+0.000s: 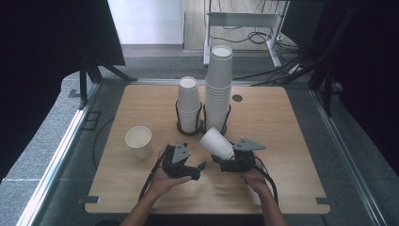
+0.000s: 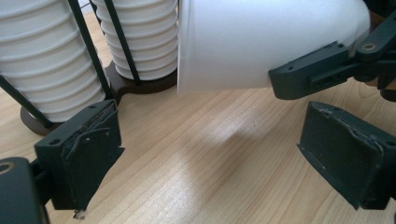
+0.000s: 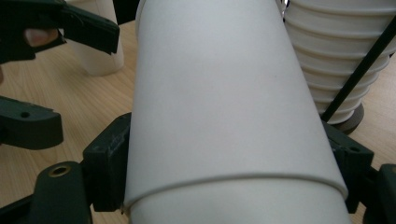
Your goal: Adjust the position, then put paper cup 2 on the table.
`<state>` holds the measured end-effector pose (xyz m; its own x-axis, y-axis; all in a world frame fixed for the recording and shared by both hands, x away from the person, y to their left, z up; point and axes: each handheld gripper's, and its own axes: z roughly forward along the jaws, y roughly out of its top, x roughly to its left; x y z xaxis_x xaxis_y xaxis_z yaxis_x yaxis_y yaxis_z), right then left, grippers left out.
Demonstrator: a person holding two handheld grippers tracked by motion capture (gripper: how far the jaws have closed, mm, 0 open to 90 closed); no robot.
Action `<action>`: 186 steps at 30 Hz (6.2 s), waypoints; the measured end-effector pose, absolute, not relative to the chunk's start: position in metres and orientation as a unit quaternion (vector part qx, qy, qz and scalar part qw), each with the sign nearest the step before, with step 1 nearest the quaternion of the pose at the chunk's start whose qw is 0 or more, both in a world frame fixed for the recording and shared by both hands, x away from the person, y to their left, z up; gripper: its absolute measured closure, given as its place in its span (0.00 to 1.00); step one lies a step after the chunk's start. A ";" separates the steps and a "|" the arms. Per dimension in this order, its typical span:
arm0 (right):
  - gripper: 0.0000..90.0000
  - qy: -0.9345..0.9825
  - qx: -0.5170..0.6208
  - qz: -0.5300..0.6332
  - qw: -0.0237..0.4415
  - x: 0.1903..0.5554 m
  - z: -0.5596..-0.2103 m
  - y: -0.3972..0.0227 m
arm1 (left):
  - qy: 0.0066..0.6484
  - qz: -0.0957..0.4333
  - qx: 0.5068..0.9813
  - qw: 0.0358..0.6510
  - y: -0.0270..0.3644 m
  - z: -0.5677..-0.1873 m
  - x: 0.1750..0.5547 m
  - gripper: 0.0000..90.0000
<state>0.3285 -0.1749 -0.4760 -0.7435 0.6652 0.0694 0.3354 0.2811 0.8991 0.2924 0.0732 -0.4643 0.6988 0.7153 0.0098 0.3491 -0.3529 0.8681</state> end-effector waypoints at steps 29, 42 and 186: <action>0.22 0.706 0.308 0.614 0.173 0.312 -0.480 -0.179 | 0.377 0.148 0.775 0.485 0.087 -0.469 0.297 0.08; 0.22 0.689 0.299 0.638 0.172 0.307 -0.480 -0.180 | 0.396 0.061 0.743 0.535 0.092 -0.468 0.304 0.09; 0.15 0.797 0.280 0.501 0.188 0.293 -0.501 -0.163 | 0.465 0.302 0.718 0.420 0.094 -0.489 0.352 0.12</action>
